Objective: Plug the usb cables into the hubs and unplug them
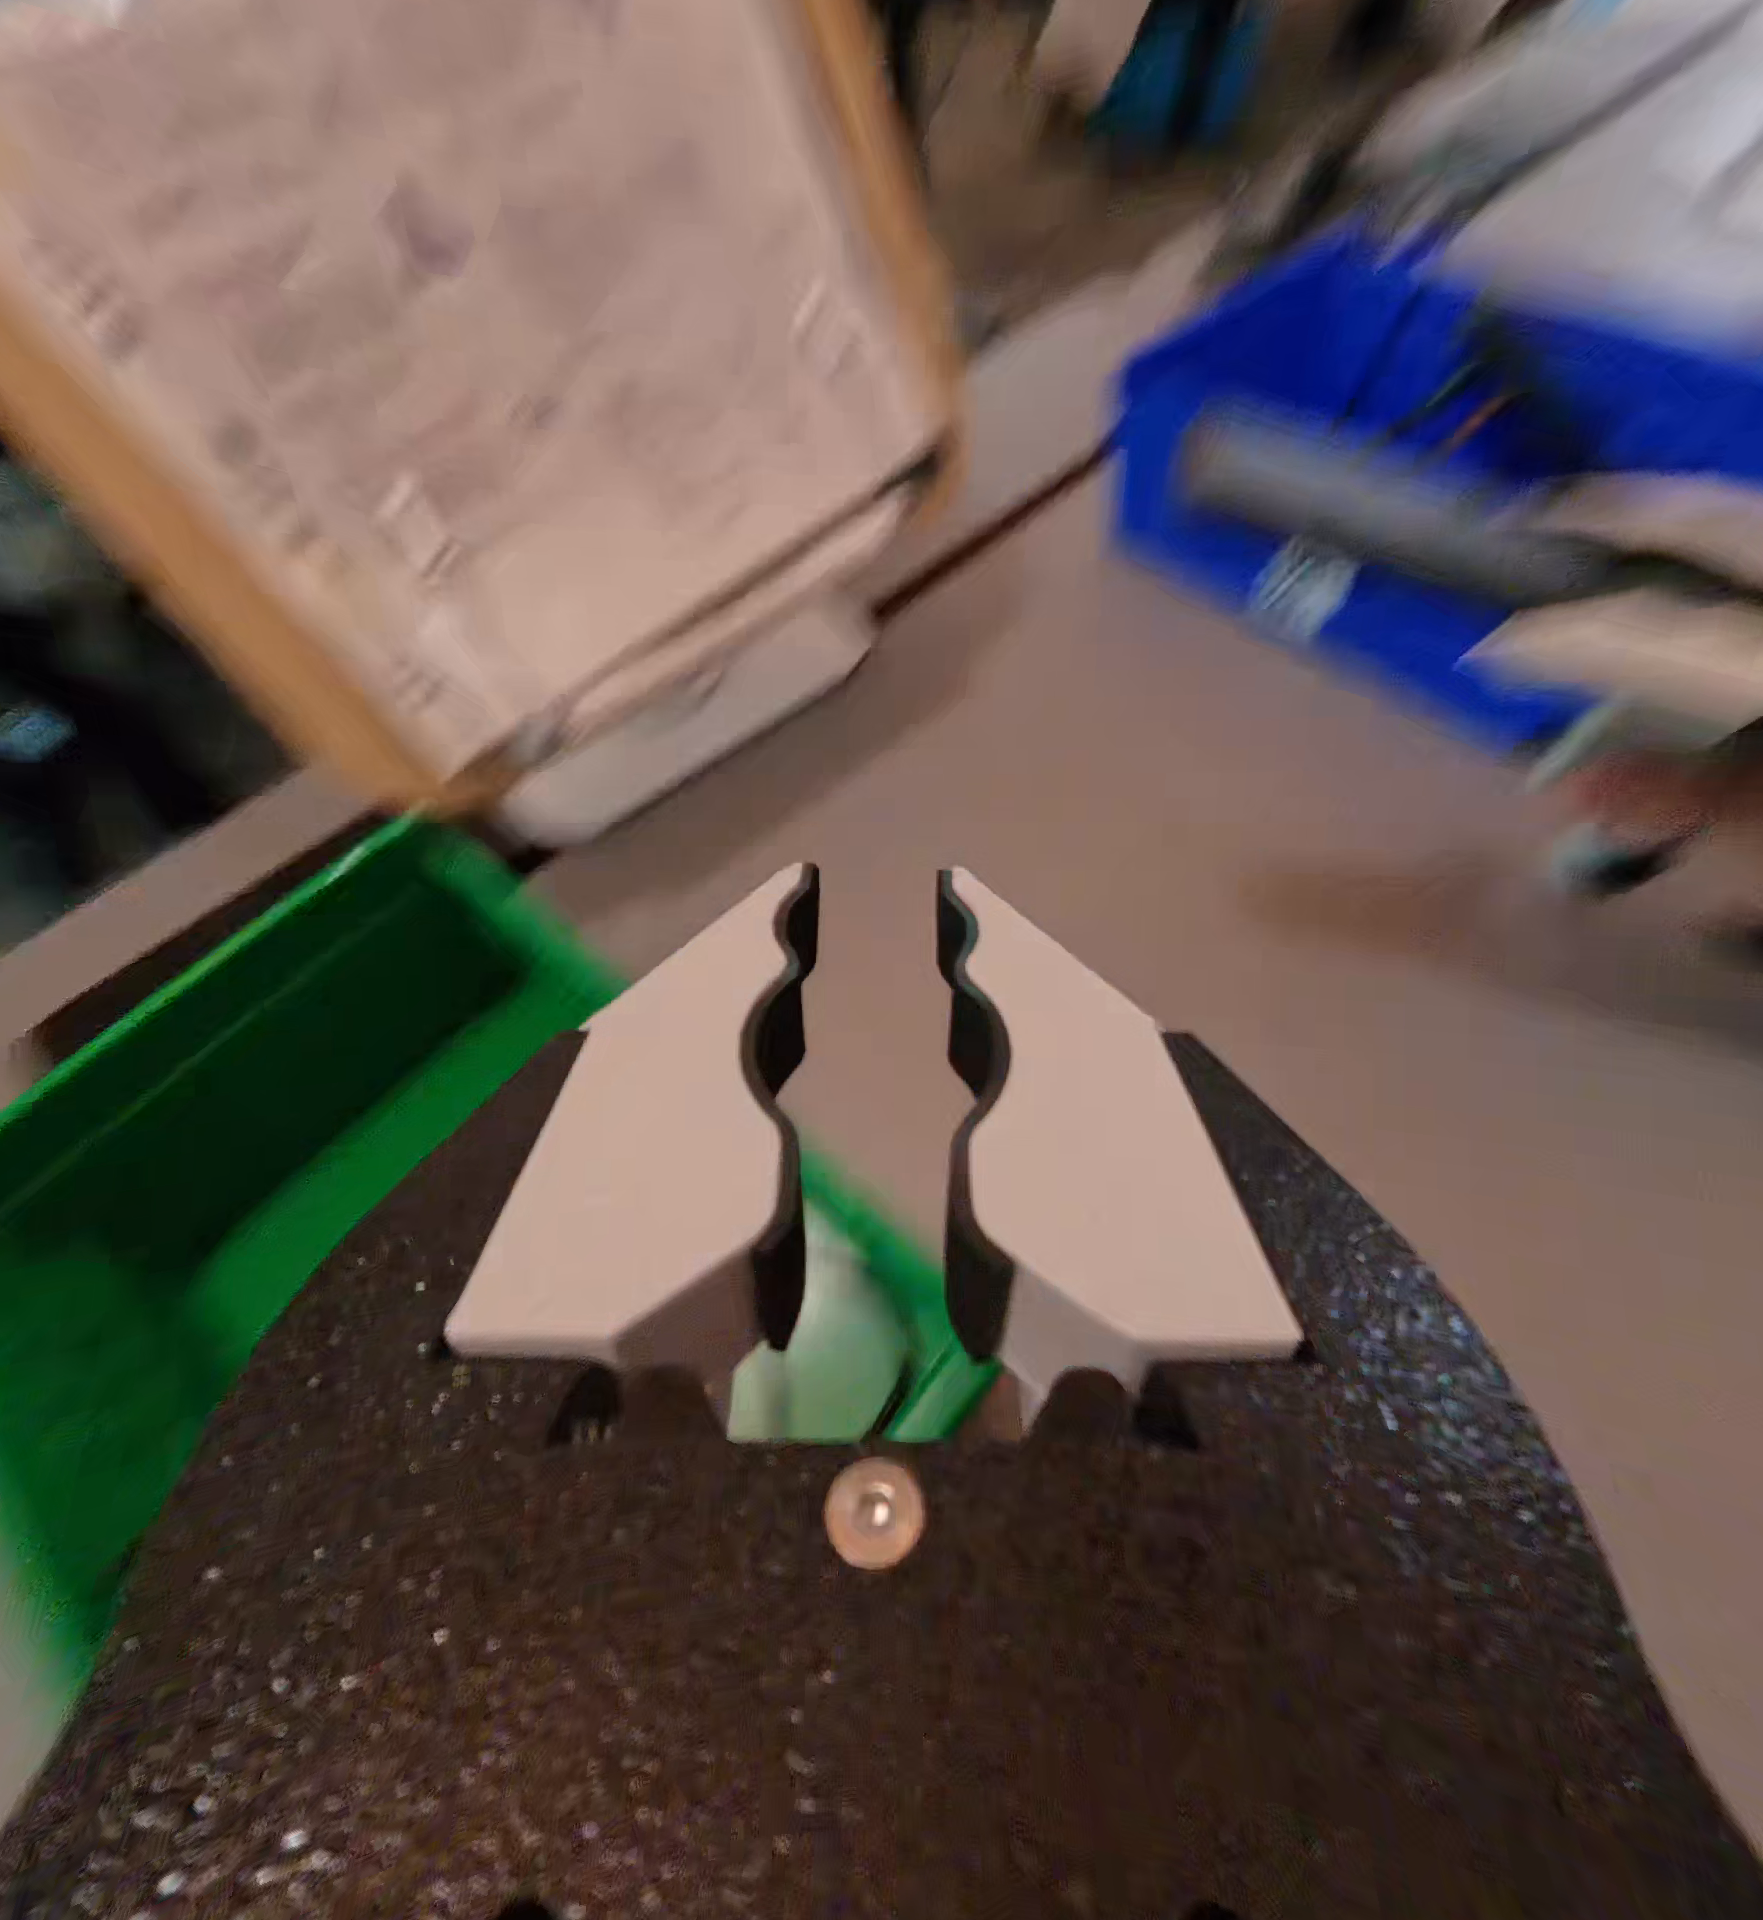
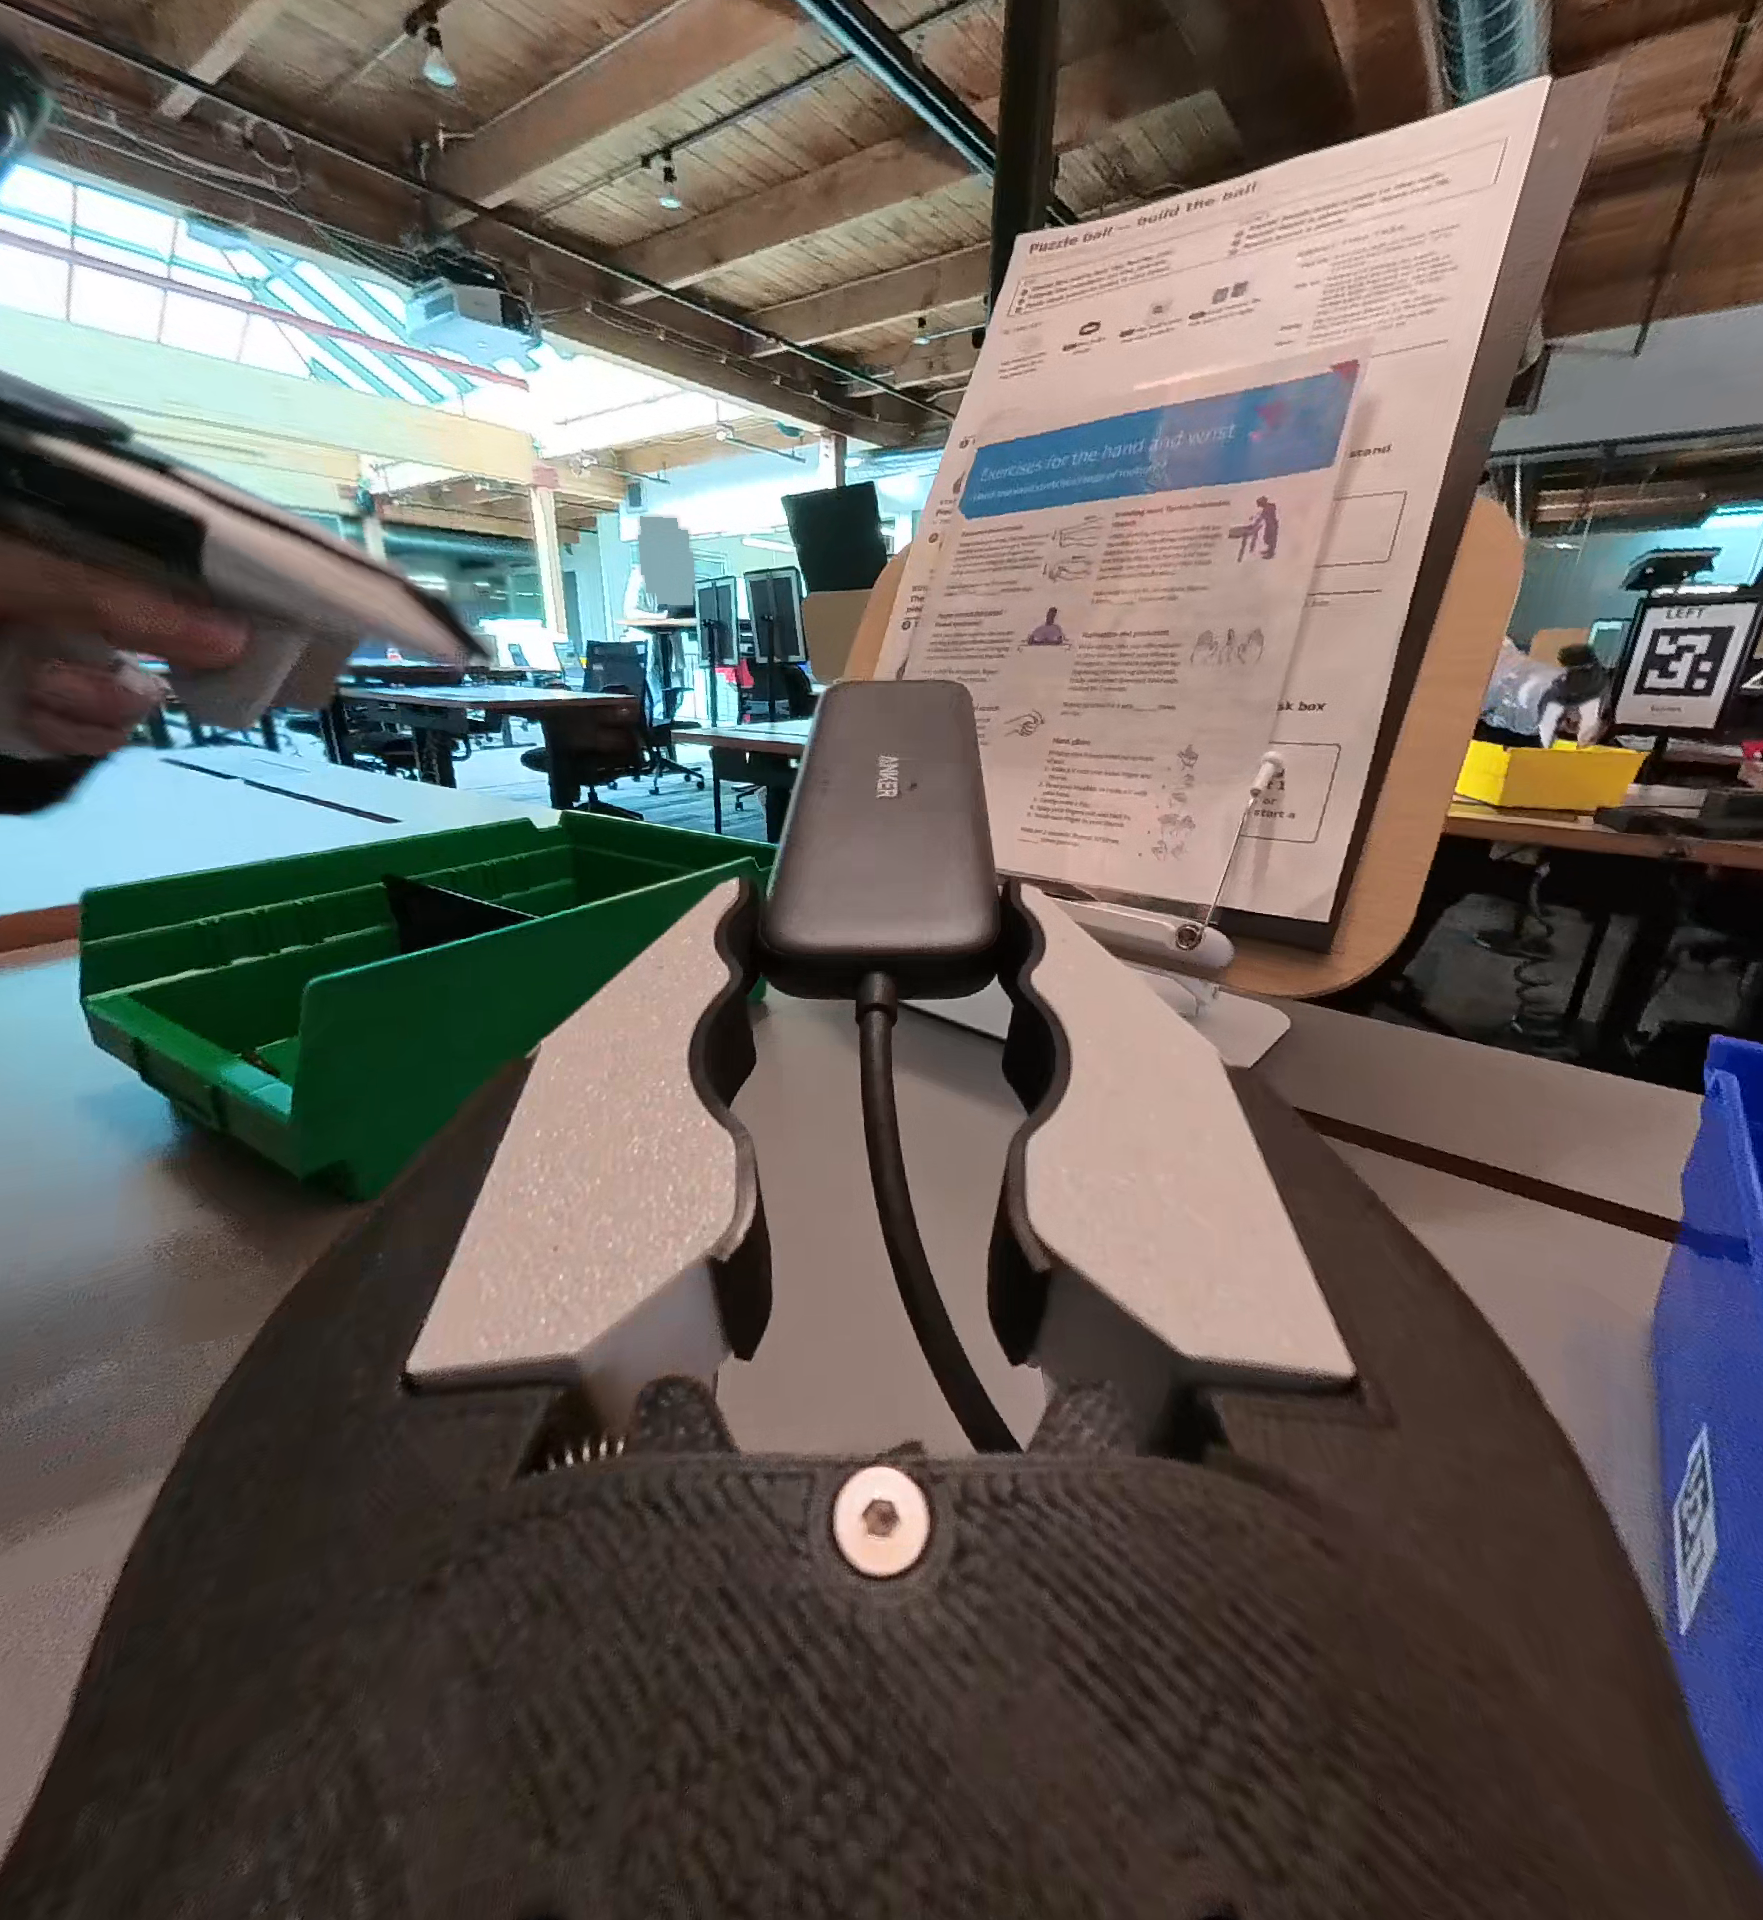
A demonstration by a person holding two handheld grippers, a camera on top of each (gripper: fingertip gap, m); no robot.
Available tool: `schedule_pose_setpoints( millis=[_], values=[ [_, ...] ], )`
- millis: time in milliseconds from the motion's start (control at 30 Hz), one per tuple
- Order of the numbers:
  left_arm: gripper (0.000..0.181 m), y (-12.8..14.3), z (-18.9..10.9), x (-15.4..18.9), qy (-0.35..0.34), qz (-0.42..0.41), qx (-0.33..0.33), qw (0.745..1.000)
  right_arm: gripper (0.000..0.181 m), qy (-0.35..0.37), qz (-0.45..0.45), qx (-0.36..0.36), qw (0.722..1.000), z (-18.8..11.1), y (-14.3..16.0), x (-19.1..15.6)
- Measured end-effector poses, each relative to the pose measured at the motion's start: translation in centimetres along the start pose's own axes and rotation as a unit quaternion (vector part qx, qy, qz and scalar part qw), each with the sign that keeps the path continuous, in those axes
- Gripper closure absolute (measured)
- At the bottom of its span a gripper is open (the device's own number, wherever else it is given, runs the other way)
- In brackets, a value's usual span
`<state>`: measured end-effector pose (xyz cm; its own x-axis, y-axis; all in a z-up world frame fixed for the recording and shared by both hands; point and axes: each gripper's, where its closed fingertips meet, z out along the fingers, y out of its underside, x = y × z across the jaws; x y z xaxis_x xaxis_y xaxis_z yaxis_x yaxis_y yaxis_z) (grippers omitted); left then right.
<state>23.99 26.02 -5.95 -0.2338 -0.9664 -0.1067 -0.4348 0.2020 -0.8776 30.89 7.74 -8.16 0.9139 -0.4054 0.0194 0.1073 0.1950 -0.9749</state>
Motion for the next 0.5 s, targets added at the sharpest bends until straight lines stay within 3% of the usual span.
schedule_pose_setpoints(
  millis=[67, 167, 367, 500],
  values=[
    [0.161, 5.4, -1.3, -3.9, -0.069, -0.010, -0.128, 0.989, 0.136, 0.005, -0.004, -0.002, 1.000, 0.0, 0.2, 0.1],
    [0.151, 12.1, -1.6, -6.3, -0.070, -0.100, -0.253, 0.960, 0.136, 0.001, -0.003, -0.009, 1.000, 0.2, 0.6, -0.3],
    [0.142, 18.2, 1.8, -8.3, -0.033, -0.242, -0.300, 0.922, 0.136, -0.001, -0.017, -0.024, 1.000, 0.4, 1.3, -0.6],
    [0.138, 20.0, 2.6, -6.3, 0.014, -0.225, -0.353, 0.908, 0.136, -0.001, -0.018, -0.028, 0.999, 0.4, 1.5, -0.5]
  ],
)
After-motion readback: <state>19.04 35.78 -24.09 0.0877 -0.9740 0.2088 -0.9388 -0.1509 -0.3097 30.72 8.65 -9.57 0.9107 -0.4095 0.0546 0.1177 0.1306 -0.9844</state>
